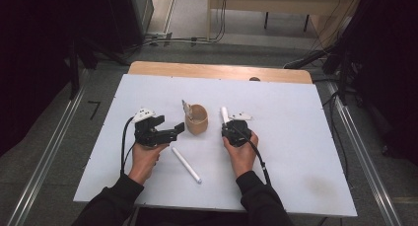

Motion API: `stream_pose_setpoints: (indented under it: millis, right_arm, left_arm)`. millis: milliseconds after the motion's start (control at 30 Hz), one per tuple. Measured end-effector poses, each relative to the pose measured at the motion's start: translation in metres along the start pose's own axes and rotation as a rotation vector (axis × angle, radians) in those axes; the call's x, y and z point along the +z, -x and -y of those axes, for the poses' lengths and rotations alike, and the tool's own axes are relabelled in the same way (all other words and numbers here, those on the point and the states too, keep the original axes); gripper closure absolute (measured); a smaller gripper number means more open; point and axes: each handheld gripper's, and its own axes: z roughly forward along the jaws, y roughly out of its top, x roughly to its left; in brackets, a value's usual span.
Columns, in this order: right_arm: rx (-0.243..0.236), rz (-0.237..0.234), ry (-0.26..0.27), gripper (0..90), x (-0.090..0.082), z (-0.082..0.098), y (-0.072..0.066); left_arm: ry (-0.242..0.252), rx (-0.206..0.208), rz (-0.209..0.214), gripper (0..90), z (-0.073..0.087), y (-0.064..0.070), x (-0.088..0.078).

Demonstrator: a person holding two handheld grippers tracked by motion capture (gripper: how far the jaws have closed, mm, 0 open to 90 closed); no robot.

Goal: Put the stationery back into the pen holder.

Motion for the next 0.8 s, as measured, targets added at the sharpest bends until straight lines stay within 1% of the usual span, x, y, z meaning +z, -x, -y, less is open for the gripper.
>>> stream_pose_setpoints:
  millis: [133,233,367,433,600,667,800]
  right_arm:
    - [-0.014,0.014,-0.002,62.2,0.0015,-0.0013,-0.0018]
    - [-0.020,0.015,-0.002,62.5,0.0029,-0.0025,-0.0016]
    - [-0.013,0.014,-0.003,67.6,0.0040,-0.0039,-0.0001]
    - [-0.015,0.006,-0.003,68.3,0.0044,-0.0043,0.0010]
    - [-0.039,-0.005,-0.001,68.9,0.0045,-0.0046,0.0031]
    - [-0.038,-0.014,-0.004,69.0,0.0040,-0.0045,0.0040]
    - [-0.053,-0.025,-0.011,69.0,0.0018,-0.0039,0.0062]
  left_arm:
    - [-0.004,0.000,0.000,8.5,0.0006,0.0002,0.0007]
    - [-0.005,0.002,0.000,8.5,0.0007,0.0006,0.0009]
    - [-0.007,0.000,0.002,8.5,0.0011,0.0008,0.0015]
    - [-0.007,0.001,0.003,8.5,0.0011,0.0010,0.0014]
    - [-0.009,-0.001,0.012,8.5,0.0012,0.0021,0.0011]
    - [-0.010,-0.001,0.016,8.6,0.0011,0.0024,0.0012]
    - [-0.008,-0.004,0.020,8.5,0.0010,0.0030,0.0010]
